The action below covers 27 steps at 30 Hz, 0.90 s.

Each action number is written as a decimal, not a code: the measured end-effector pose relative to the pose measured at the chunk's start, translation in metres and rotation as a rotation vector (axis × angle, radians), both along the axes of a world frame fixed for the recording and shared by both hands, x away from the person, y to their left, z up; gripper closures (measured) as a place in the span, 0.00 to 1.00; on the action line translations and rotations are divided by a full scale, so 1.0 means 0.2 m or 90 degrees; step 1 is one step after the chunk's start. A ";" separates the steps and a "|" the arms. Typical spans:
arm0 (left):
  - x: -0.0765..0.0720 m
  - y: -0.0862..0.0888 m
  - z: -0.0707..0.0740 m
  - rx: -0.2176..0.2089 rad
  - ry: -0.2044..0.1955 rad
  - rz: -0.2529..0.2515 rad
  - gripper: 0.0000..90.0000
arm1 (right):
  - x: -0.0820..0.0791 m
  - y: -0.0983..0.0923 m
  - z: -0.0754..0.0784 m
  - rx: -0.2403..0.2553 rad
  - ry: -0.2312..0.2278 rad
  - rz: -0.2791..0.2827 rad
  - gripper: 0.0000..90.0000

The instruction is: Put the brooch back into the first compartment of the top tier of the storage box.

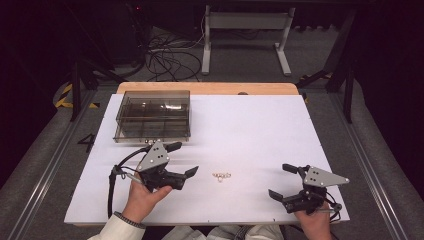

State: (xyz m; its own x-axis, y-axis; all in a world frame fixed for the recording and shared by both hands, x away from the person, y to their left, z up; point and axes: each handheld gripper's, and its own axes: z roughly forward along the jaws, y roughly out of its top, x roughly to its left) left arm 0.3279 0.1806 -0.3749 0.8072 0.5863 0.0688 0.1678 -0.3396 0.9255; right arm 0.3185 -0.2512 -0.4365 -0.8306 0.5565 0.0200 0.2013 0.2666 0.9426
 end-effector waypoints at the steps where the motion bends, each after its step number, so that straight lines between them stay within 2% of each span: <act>1: 0.00 -0.01 0.00 -0.001 0.003 -0.002 0.15 | 0.00 0.00 0.00 0.001 0.000 0.000 0.02; 18: 0.07 -0.12 0.00 -0.007 0.013 -0.016 0.15 | 0.01 0.00 0.00 0.000 0.002 0.005 0.02; 23: 0.10 -0.14 -0.01 -0.019 0.043 -0.022 0.15 | 0.01 0.00 0.00 0.000 0.003 0.005 0.02; 27: 0.10 -0.15 -0.01 -0.015 0.042 -0.031 0.18 | 0.01 0.00 0.00 0.000 0.003 0.005 0.02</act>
